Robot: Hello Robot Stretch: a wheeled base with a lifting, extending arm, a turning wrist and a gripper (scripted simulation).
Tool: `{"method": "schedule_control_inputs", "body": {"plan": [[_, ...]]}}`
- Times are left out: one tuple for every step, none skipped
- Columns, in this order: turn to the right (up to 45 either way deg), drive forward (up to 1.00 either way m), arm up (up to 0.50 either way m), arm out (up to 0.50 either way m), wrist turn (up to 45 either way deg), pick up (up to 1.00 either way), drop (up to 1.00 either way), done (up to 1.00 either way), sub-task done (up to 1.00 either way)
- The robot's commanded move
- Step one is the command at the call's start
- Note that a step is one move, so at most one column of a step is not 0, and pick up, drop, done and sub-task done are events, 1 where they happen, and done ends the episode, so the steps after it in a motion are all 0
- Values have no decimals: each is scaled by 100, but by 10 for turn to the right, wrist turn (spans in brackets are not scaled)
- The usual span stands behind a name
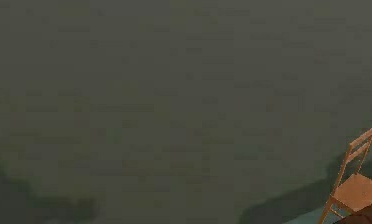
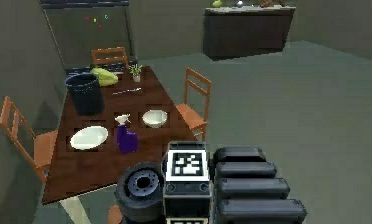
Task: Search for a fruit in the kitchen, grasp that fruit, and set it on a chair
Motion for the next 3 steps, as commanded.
{"method": "schedule_control_inputs", "body": {"plan": [[450, 0, 0, 0, 0, 0, 0, 0, 0], [90, 0, 0, 0, 0, 0, 0, 0, 0], [-420, 0, 0, 0, 0, 0, 0, 0, 0]]}}
